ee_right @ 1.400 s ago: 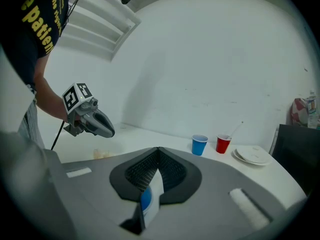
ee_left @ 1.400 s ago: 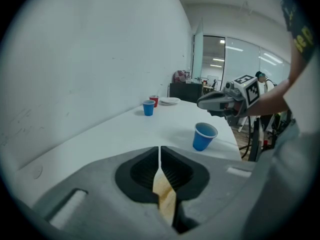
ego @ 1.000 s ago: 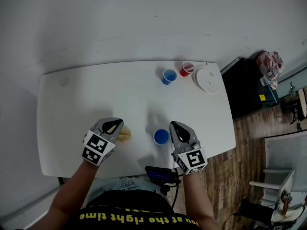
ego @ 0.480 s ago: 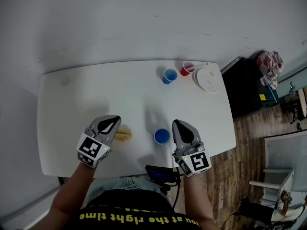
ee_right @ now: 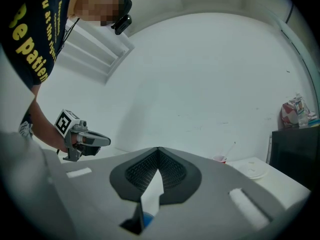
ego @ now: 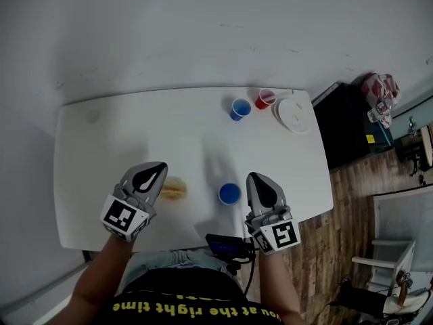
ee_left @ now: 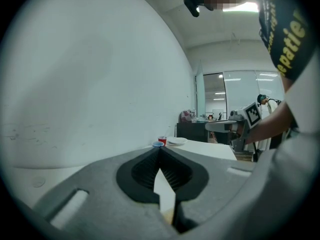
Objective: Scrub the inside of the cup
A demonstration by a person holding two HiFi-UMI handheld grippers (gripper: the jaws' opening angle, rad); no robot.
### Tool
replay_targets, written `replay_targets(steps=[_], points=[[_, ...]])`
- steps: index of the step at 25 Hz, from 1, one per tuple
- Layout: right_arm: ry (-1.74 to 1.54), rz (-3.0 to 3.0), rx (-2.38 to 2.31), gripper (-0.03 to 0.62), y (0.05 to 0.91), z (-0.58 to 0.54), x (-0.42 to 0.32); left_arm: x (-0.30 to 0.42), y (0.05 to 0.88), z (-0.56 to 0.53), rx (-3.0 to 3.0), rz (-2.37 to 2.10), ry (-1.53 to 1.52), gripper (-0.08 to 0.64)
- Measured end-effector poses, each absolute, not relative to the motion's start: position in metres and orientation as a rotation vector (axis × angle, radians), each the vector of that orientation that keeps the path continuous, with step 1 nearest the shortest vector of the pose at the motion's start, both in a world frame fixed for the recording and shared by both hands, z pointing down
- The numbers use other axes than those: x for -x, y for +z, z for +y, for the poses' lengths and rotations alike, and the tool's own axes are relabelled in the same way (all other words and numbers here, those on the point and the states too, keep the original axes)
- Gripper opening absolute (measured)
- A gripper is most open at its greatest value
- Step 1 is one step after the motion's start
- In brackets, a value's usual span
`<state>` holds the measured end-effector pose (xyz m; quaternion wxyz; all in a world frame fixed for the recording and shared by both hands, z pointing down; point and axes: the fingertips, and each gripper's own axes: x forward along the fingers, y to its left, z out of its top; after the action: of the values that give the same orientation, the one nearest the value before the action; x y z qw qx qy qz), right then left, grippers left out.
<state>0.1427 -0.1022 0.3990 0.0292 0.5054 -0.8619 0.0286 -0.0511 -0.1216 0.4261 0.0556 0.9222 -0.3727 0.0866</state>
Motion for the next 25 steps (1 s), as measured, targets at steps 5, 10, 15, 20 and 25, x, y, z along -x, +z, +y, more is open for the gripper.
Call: replay_targets(steps=[5, 10, 15, 20, 25], points=[[0.053, -2.652, -1.557, 0.006, 0.3991, -0.1006, -0.1415, 0.0531, 0.4248, -0.1221, -2.796, -1.147, 0.248, 0.005], [0.055, -2.652, -1.554, 0.006, 0.3985, -0.0975, -0.1398, 0.0536, 0.4253, -0.1202, -2.794, -1.152, 0.249, 0.005], [0.052, -2.652, -1.553, 0.006, 0.3989, -0.0949, -0.1380, 0.0537, 0.4248, -0.1181, -2.801, -1.147, 0.236, 0.005], [0.049, -2.653, -1.553, 0.006, 0.3993, -0.0953, -0.1386, 0.0506, 0.4218, -0.1174, -2.815, -1.139, 0.221, 0.003], [0.031, -2.640, -1.553, 0.006, 0.3988, -0.0953, -0.1381, 0.0497, 0.4199, -0.1155, -2.824, -1.130, 0.213, 0.005]])
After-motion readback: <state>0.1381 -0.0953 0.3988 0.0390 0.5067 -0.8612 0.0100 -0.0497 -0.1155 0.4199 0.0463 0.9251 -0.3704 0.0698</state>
